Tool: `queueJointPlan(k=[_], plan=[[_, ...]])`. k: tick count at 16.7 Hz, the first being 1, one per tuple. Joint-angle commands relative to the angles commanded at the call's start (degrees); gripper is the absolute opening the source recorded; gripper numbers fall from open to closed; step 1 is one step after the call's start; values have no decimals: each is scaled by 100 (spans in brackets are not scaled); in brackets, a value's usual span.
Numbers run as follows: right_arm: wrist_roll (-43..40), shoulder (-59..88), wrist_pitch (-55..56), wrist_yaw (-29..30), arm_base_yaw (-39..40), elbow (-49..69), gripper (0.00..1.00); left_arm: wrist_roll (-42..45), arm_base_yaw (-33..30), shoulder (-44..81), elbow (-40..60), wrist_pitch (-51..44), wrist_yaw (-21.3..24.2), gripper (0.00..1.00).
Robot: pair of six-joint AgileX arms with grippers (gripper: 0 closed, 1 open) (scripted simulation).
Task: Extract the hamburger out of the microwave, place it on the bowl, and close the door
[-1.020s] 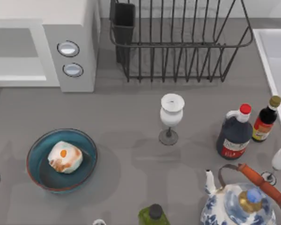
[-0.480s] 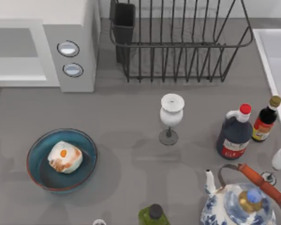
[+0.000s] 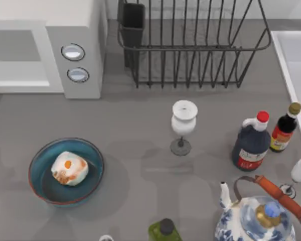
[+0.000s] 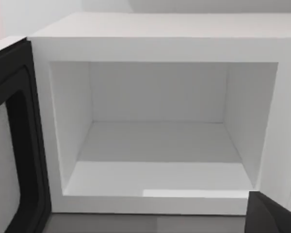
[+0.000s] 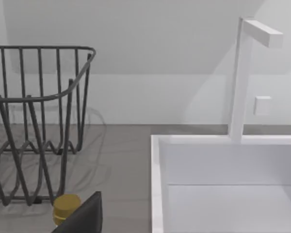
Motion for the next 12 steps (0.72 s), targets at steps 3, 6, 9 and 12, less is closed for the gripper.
queueJointPlan(k=[3,6,9,12], plan=[[0,0,0,0,0,0,100,15,-230,717,-115,927,-227,0],[0,0,0,0,0,0,100,25,-448,1213,-193,1456,-443,0],[0,0,0,0,0,0,100,27,-484,1271,-202,1515,-479,0],[0,0,0,0,0,0,100,31,-470,1515,106,1490,-465,0]])
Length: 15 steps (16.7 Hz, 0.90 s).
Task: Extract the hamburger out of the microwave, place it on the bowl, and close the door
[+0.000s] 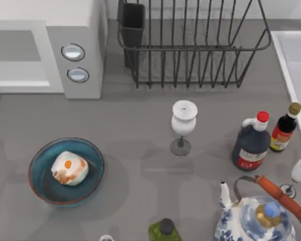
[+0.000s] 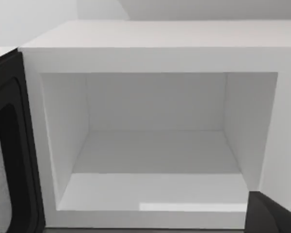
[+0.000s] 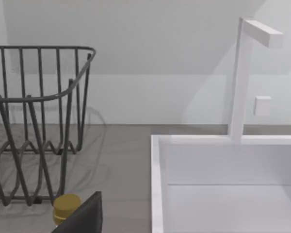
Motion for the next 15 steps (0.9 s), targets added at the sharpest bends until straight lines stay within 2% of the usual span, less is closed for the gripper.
queueJointPlan(k=[3,6,11,15], plan=[[0,0,0,0,0,0,100,365,369,372,369,-354,146,0],[0,0,0,0,0,0,100,1188,1200,1287,1282,-1166,447,0],[0,0,0,0,0,0,100,2931,2822,3591,3781,-3186,1064,0],[0,0,0,0,0,0,100,4137,3696,5481,5957,-5008,1490,0]])
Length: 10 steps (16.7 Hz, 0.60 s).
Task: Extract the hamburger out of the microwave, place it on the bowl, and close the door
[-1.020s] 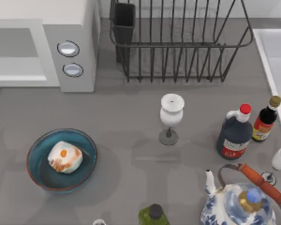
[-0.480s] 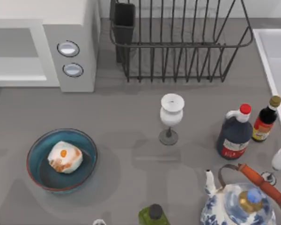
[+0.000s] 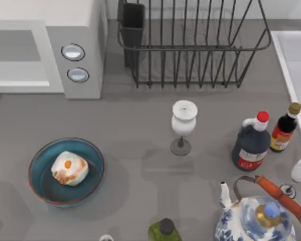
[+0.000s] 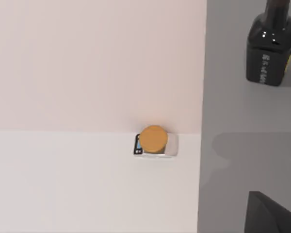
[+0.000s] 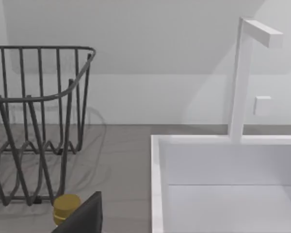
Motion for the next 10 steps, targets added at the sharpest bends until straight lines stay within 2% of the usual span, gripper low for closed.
queueJointPlan(k=[5,10], plan=[[0,0,0,0,0,0,100,906,348,1647,1869,-1795,317,0],[0,0,0,0,0,0,100,1134,361,2102,2342,-2296,392,0]])
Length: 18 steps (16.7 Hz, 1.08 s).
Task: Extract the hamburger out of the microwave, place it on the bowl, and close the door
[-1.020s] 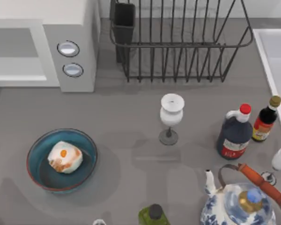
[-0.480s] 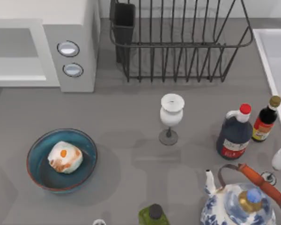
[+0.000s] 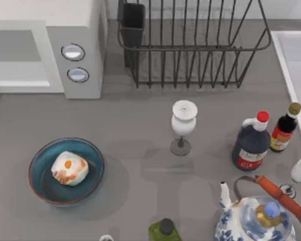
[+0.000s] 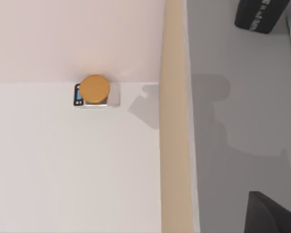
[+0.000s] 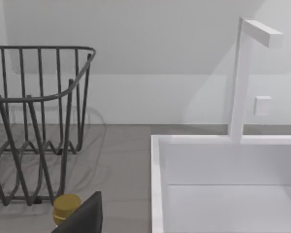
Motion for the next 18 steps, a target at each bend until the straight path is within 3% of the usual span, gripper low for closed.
queueJointPlan(k=[5,13,18], plan=[[0,0,0,0,0,0,100,-3,-25,17,-94,105,-13,0],[0,0,0,0,0,0,100,23,9,605,-1361,2011,9,0],[0,0,0,0,0,0,100,29,16,685,-1521,2188,14,0]])
